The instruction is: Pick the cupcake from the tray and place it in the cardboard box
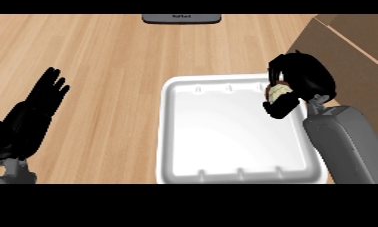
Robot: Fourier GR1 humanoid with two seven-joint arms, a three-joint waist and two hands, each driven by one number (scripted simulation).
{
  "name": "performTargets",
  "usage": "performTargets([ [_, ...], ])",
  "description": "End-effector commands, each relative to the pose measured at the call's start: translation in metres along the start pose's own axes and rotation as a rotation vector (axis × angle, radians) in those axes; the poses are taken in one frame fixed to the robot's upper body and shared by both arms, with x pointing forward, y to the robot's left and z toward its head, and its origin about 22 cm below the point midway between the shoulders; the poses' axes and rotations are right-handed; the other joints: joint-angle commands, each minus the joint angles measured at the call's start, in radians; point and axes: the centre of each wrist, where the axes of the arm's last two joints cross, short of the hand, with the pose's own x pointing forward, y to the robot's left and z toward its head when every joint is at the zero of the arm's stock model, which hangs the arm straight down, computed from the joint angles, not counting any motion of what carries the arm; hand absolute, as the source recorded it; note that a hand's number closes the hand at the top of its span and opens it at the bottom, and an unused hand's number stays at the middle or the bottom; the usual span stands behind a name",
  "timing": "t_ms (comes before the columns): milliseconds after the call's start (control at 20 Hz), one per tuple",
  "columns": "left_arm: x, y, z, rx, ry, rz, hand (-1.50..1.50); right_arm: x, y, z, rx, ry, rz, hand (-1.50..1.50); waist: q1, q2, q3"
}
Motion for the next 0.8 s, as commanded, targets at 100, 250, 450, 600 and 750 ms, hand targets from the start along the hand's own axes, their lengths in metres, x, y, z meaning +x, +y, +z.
performTargets([
  [100, 0.003, 0.000, -0.001, 0.009, -0.005, 0.000, 0.00, 0.031, -0.064, 0.034, -0.229, -0.063, -0.016, 1.50, -0.005, -0.003, -0.001],
  [250, 0.006, 0.009, 0.004, -0.006, 0.012, -0.008, 0.00, 0.033, -0.101, 0.051, -0.338, -0.039, -0.047, 1.50, -0.002, -0.003, -0.001],
  [450, 0.010, 0.015, 0.007, 0.006, 0.001, -0.015, 0.00, 0.038, -0.133, 0.069, -0.475, 0.090, -0.083, 1.50, 0.003, -0.002, -0.001],
  [600, 0.023, -0.011, -0.001, 0.015, -0.015, 0.003, 0.00, 0.013, -0.160, 0.085, -0.525, 0.118, -0.136, 1.50, -0.004, -0.002, 0.000],
  [750, 0.006, -0.013, 0.001, 0.018, -0.015, 0.002, 0.00, 0.013, -0.167, 0.083, -0.567, 0.209, -0.079, 1.50, 0.004, 0.000, -0.001],
])
